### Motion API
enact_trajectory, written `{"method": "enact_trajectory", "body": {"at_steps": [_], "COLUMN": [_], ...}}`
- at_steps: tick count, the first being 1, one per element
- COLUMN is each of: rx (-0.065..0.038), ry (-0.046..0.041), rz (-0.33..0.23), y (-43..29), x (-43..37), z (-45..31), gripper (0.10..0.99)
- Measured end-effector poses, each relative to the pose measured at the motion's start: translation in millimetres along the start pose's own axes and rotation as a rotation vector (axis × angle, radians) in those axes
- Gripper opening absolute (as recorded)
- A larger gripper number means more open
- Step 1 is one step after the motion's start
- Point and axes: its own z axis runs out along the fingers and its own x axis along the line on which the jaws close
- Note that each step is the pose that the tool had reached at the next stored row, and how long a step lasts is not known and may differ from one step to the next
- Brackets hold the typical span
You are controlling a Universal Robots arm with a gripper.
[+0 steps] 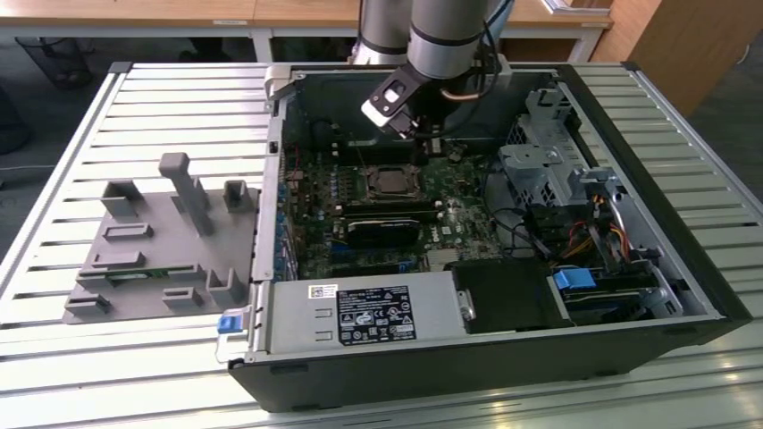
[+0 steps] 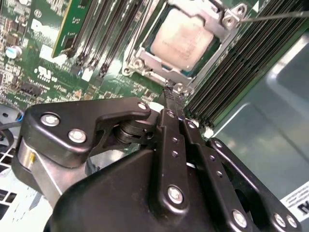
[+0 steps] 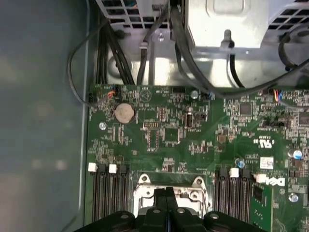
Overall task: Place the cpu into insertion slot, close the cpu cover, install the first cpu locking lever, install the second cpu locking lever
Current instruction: 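Close the cpu cover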
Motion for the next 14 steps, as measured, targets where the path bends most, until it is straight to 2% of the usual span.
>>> {"method": "enact_trajectory", "body": {"at_steps": [6, 14], "rx": [0.000, 0.000], "ry": [-0.0001, 0.0001], "rz": [0.000, 0.000], "y": [-11.3, -17.8], "x": [-0.1, -1.8], "z": [2.5, 13.9], "gripper": [0.106, 0.106]}}
